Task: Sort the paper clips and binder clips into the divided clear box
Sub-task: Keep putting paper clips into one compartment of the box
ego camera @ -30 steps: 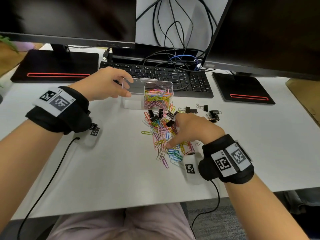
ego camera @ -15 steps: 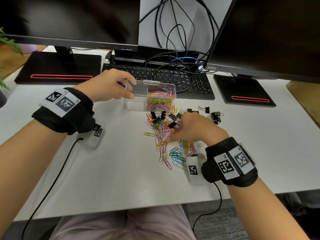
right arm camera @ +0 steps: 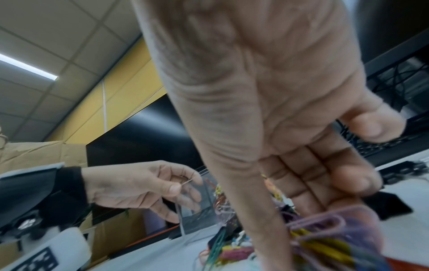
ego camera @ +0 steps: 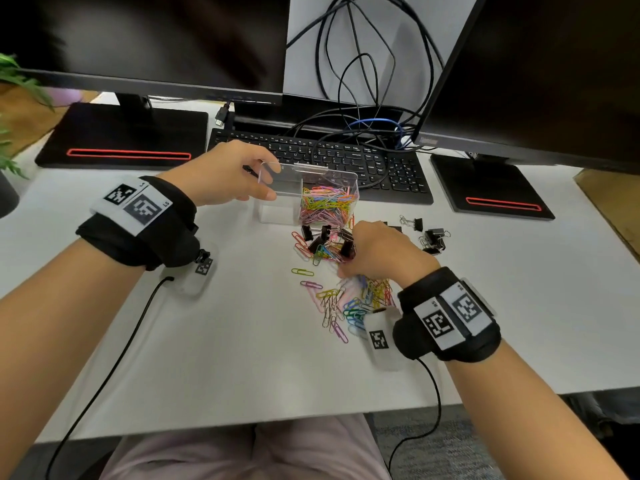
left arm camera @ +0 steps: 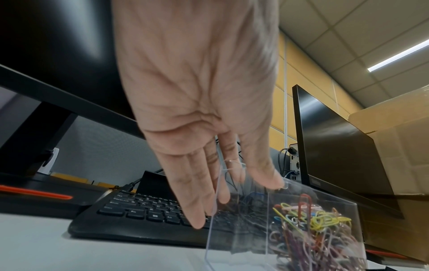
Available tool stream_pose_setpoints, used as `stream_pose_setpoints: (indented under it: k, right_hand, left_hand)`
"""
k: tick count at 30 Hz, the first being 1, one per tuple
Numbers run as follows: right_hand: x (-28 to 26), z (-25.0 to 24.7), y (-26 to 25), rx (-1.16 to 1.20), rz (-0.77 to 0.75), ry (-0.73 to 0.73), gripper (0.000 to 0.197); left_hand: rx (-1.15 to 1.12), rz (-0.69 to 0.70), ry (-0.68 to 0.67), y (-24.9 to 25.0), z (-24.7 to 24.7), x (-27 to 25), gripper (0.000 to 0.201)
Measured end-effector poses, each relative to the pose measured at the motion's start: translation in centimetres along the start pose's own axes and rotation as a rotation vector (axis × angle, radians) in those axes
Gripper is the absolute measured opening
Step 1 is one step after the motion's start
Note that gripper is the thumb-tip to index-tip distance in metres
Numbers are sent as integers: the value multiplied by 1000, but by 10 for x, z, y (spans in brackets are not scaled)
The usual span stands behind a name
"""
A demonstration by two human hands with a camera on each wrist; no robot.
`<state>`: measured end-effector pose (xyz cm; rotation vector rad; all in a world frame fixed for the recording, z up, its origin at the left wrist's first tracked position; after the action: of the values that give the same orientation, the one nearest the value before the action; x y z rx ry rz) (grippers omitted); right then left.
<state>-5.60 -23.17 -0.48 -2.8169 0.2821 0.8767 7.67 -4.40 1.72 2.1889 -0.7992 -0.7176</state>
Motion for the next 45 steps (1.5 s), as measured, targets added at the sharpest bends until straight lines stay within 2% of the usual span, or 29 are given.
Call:
stream_pose_setpoints:
  k: [2,5,6,7,9,10,11,12,14,15,20,23,25,28,32,33,36,42,45]
  right_hand:
    - [2,1,8,20,2,37,37]
    - [4,1,20,47,0,86,12]
    - [5,0,24,63,9,89,11]
    - [4,0,26,75,14,86,12]
    - [4,-2,29,106,-9,76,43]
    - [2,-4,31,128,-23,67,53]
    - [0,-6,33,133,-21,71,52]
    - [-3,-8,35,129,-10,77,43]
    - [-7,-13,41,128,-11,105,11]
    - [-9,-15,44,131,-17,119,4]
    - [-19,-28,56,128,-30,169,11]
    - [-23,-32,57,233,-58,158,2]
    - [-24,-34,58,291,-69,178,3]
    - [-23,-41,57,383,-106,262,9]
    - [-28,-62,44,492,-186,394,3]
    - [-27,-68,39,504,-200,418,7]
    - [-17,-82,25,481,-222,461,30]
    - [21,-78,-1,285,-143,461,9]
    - [28,-72,-8,219,-97,466,13]
  left_hand:
    - [-8,6,-1,0,0,0,42]
    - [-10,11,-5,0,1,1,42]
    - [-9,14,-5,0,1,1,41]
    - [-7,15,-5,0,1,1,41]
    - [-4,14,-7,0,0,1,41]
    - [-4,12,-7,-1,0,2,41]
    - [-4,11,-7,-1,0,2,42]
    - [-2,11,-10,-1,0,3,42]
    - [2,13,-14,-1,0,3,41]
    - [3,14,-15,-2,0,3,41]
    - [12,18,-14,-2,0,4,42]
    - [17,28,-13,-2,-1,3,39]
    - [11,26,-10,-2,-1,3,39]
    - [4,21,-4,-2,-1,3,40]
    - [-4,19,-3,-2,-1,4,40]
    - [1,20,-3,-2,-1,3,40]
    - [4,23,5,-2,-1,3,39]
    - [26,24,6,-2,-1,3,39]
    - [36,26,5,-1,-1,3,40]
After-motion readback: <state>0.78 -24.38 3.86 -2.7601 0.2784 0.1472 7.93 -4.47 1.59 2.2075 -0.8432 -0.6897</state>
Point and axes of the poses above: each hand's wrist, its own x-axis towards the middle knuckle, its own z-axis out of the palm, y = z × x, the point moved 3 cm from there along x, towards the middle knuckle, and after that the axes turned 12 degrees about -y, right-handed, at the moved point
